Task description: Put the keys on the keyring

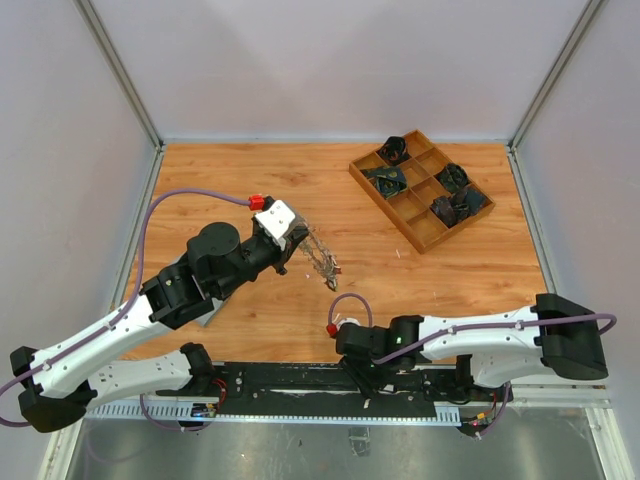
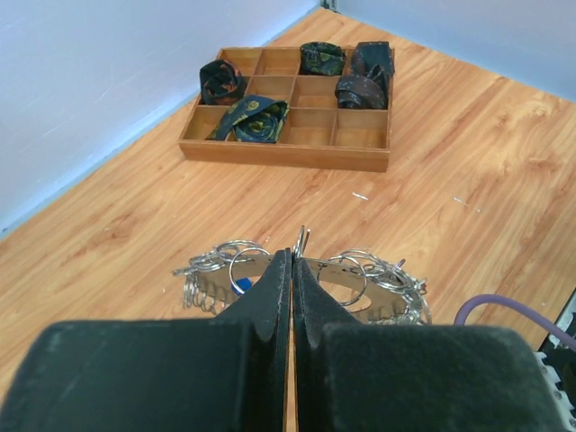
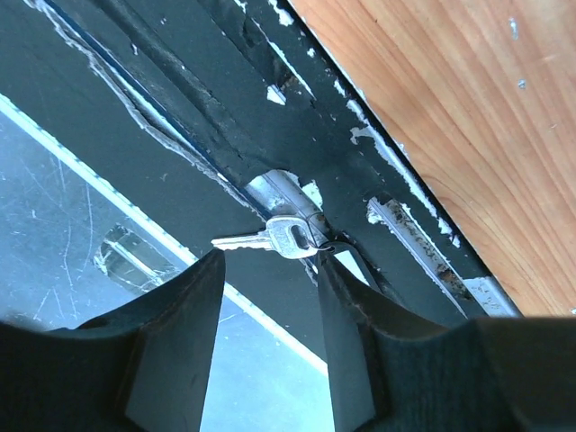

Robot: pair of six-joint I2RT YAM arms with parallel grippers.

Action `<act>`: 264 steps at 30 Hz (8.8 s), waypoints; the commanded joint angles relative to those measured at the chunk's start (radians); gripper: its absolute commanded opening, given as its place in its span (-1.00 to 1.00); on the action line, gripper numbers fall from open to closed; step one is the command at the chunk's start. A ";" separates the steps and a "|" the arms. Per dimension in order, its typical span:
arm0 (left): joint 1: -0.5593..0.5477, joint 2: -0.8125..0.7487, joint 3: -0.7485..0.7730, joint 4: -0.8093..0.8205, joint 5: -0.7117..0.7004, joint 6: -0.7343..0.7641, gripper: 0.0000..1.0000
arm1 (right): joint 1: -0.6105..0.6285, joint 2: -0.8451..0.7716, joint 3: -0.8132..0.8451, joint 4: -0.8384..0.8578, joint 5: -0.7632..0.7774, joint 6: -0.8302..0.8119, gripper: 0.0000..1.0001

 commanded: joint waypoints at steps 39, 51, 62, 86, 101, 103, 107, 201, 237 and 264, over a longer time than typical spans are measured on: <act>0.001 -0.014 0.015 0.067 0.017 -0.003 -0.99 | -0.042 -0.119 0.008 -0.059 0.225 -0.036 -0.99; 0.001 -0.003 0.010 0.080 0.026 -0.012 -0.99 | -0.115 -0.177 -0.059 0.020 -0.051 -0.179 -0.23; 0.001 0.003 0.017 0.080 0.030 -0.012 -0.99 | -0.082 -0.001 -0.048 0.063 -0.115 -0.233 -0.13; 0.002 -0.004 0.015 0.075 0.027 -0.007 -0.99 | -0.069 0.039 -0.051 0.039 -0.042 -0.198 -0.89; 0.001 -0.011 0.013 0.072 0.024 -0.006 -0.99 | -0.168 -0.155 -0.004 -0.022 0.033 -0.218 -0.91; 0.001 -0.010 0.011 0.073 0.024 -0.007 -0.99 | -0.164 -0.133 -0.008 -0.033 -0.011 -0.233 -0.63; 0.001 -0.005 0.009 0.079 0.028 -0.006 -0.99 | -0.105 -0.066 -0.006 -0.043 -0.023 -0.229 -0.31; 0.001 0.000 0.008 0.086 0.038 -0.002 -0.99 | -0.129 0.046 -0.099 0.082 -0.142 -0.226 -0.74; 0.001 0.003 0.002 0.112 0.081 0.018 -0.99 | -0.209 -0.335 0.194 -0.045 0.252 -0.515 -0.99; 0.001 -0.044 -0.021 0.109 0.023 0.015 -0.99 | -0.353 -0.002 0.086 0.078 -0.038 -0.436 -0.11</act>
